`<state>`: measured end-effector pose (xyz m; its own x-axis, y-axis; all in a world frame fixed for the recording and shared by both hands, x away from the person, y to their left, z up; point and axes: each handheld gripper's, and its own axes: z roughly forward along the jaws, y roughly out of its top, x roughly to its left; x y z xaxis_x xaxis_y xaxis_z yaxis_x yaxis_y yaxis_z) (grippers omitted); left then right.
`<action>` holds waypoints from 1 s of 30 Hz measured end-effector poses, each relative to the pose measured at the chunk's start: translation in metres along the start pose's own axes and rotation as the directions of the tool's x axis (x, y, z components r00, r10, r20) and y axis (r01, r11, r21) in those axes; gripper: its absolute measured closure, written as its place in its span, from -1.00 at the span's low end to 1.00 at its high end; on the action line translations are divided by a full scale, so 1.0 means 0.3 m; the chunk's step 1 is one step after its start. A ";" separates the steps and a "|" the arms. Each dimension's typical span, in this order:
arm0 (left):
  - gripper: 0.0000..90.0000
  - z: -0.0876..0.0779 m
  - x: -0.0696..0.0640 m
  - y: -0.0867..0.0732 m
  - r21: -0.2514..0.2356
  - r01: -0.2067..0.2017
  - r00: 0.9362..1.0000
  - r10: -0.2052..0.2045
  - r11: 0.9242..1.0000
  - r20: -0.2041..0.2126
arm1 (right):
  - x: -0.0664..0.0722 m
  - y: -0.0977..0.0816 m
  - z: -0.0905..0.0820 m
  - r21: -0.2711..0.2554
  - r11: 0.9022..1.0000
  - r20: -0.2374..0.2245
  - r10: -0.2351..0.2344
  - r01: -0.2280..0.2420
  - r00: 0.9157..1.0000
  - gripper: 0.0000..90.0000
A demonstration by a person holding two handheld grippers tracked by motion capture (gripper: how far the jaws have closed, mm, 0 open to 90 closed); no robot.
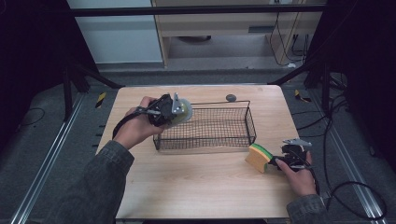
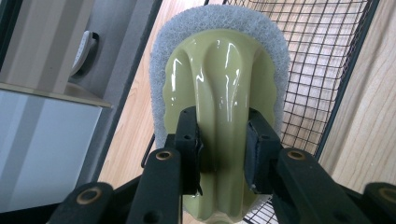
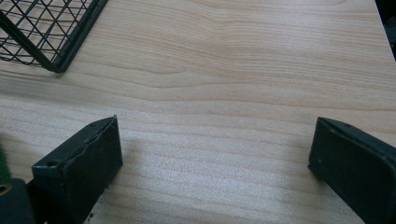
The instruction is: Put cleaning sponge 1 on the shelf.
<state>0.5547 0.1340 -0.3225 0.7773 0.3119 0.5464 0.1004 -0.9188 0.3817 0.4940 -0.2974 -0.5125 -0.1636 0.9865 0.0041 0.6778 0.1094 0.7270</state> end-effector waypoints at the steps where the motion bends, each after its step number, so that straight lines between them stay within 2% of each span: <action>1: 0.56 0.001 -0.002 0.002 -0.003 -0.001 1.000 0.001 1.000 0.000 | 0.000 0.000 0.000 0.000 1.000 0.000 0.000 0.000 1.000 -0.94; 6: 0.56 0.023 -0.009 0.008 0.031 -0.029 1.000 0.029 0.999 -0.003 | 0.000 0.000 0.000 0.000 1.000 0.000 -0.001 0.001 1.000 -0.94; 15: 0.56 0.049 -0.011 0.014 0.038 -0.031 0.999 0.030 0.999 0.010 | 0.001 0.001 0.000 0.002 1.000 0.000 0.004 -0.004 1.000 -0.94; 30: 0.56 0.085 -0.039 0.026 0.084 -0.092 0.996 0.091 0.992 0.013 | 0.001 0.002 0.001 0.003 1.000 0.000 0.006 -0.006 1.000 -0.94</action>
<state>0.5621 0.1171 -0.3449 0.7910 0.2239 0.5693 0.0805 -0.9606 0.2660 0.4944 -0.2969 -0.5123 -0.1594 0.9872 0.0084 0.6809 0.1038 0.7250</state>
